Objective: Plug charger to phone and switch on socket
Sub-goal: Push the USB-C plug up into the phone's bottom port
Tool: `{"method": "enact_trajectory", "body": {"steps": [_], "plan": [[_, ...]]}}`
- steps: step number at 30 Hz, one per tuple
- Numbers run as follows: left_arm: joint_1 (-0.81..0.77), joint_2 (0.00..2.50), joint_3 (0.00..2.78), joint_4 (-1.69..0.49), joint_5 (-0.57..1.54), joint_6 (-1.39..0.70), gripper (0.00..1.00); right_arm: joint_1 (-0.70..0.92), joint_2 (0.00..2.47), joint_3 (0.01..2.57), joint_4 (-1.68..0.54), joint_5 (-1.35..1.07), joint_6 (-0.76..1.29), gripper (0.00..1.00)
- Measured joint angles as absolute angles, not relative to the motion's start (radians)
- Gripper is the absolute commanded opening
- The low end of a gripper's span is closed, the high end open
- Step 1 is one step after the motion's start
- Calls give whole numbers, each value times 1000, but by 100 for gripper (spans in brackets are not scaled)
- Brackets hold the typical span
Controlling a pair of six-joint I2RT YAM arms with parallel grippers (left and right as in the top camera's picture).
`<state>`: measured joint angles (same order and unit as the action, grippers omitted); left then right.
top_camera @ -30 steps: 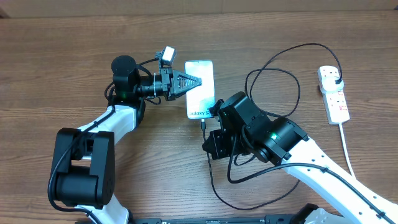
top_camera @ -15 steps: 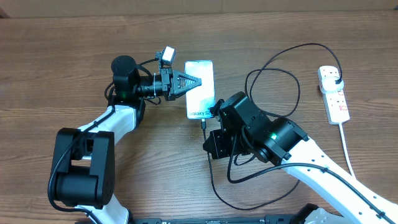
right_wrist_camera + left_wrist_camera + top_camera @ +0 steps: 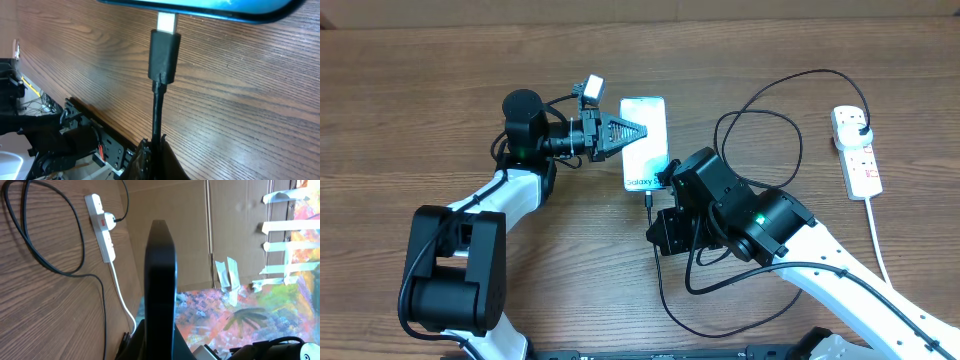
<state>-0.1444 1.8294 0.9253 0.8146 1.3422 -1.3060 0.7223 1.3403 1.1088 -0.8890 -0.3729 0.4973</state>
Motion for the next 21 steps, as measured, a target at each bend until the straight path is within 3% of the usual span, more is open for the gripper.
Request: {"method": "enact_trajectory", "body": {"steps": [21], "plan": [[-144,1829,925,809,1336,-1256,4,722,1340,1109,-880,-360,497,4]]}}
